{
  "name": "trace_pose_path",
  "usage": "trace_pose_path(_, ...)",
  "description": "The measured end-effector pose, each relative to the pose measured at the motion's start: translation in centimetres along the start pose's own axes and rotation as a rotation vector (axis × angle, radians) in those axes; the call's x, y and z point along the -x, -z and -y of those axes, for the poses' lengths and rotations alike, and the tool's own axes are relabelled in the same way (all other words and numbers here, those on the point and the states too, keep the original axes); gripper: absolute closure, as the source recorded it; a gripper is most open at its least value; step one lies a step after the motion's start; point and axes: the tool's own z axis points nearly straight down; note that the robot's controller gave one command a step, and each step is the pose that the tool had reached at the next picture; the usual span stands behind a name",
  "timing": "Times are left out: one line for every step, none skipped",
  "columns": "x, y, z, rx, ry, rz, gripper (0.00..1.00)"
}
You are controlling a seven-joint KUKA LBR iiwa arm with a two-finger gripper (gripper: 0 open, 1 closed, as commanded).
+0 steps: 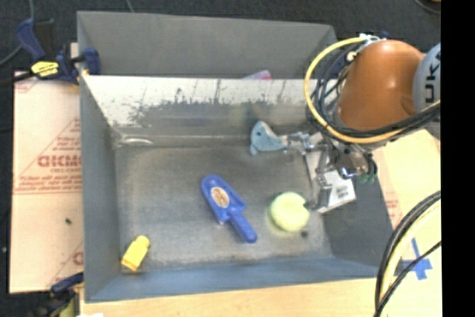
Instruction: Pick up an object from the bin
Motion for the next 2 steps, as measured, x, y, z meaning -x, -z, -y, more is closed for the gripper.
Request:
trace_pose_path(-0.3, -2.2, 1.2, 0.0, 0.304, 0.001, 0.0)
trace_pose_path(-0.6, -5.9, 0.1, 0.0, 0.303, 0.003, 0.0)
